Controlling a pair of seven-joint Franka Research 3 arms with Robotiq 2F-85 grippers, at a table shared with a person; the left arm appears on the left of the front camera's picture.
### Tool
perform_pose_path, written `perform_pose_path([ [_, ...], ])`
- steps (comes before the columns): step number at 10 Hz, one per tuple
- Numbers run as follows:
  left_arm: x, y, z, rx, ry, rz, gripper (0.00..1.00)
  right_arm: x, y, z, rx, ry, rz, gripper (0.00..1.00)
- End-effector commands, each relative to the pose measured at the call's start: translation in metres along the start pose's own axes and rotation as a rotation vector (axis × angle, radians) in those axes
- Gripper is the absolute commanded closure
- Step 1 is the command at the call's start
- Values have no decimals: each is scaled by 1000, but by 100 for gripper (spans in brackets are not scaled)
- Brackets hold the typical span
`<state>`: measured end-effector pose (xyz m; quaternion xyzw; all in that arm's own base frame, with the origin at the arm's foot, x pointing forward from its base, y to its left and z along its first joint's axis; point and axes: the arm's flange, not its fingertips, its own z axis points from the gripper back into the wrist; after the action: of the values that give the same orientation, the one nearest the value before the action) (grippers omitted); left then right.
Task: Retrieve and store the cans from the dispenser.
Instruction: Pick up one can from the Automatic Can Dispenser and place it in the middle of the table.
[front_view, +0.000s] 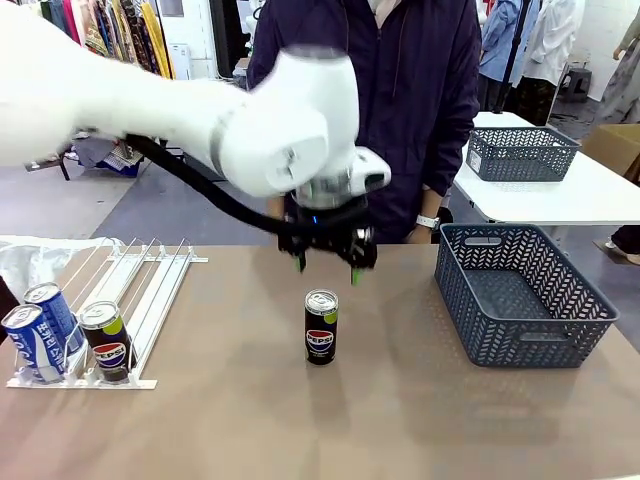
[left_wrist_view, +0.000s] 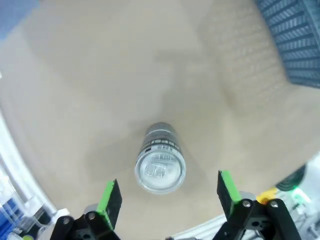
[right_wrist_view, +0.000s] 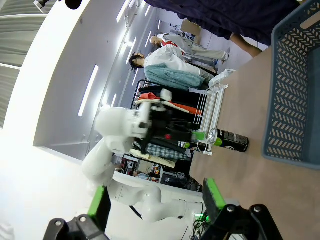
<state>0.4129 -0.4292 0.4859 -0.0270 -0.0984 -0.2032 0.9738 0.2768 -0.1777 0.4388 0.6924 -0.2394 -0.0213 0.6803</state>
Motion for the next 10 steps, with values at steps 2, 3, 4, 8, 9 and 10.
perform_pose_path([
  [2,-46,80,121,-192,-29,-25,0,-1,2,2,5,5,5,0],
  [3,-55,114,145,-245,-9,6,0,-1,2,2,5,5,5,0],
  [4,-76,183,176,-380,-5,25,0,-1,2,2,5,5,5,0],
  [8,-225,417,202,-867,-193,317,0,-1,2,2,5,5,5,0],
  [9,-256,452,181,-1000,-226,350,0,-1,2,2,5,5,5,0],
  [10,-289,469,158,-1085,-290,388,0,-1,2,2,5,5,5,0],
])
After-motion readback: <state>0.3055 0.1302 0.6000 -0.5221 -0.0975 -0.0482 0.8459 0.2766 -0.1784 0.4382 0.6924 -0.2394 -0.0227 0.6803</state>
